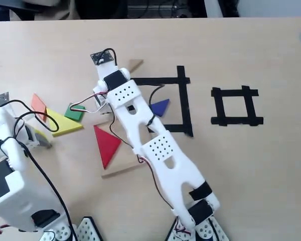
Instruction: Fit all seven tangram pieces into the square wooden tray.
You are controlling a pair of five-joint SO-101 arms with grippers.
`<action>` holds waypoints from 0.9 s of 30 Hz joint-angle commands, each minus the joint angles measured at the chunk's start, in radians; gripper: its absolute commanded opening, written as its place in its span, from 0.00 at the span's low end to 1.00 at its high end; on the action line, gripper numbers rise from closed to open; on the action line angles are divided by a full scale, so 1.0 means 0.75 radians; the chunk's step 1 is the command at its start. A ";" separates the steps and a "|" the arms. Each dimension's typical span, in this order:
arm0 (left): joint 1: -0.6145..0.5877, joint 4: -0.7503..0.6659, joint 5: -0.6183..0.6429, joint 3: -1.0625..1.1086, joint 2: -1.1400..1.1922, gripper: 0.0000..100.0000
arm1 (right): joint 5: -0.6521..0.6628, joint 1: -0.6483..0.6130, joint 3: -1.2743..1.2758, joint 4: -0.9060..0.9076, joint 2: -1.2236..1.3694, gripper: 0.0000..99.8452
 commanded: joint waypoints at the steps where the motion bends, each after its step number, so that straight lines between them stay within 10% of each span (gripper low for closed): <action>1: -0.015 -0.004 0.016 0.005 -0.014 0.28 | 0.025 0.025 -0.034 -0.053 -0.007 0.25; 27: -0.019 -0.006 0.016 0.005 -0.012 0.28 | 0.072 0.023 -0.040 -0.043 -0.007 0.16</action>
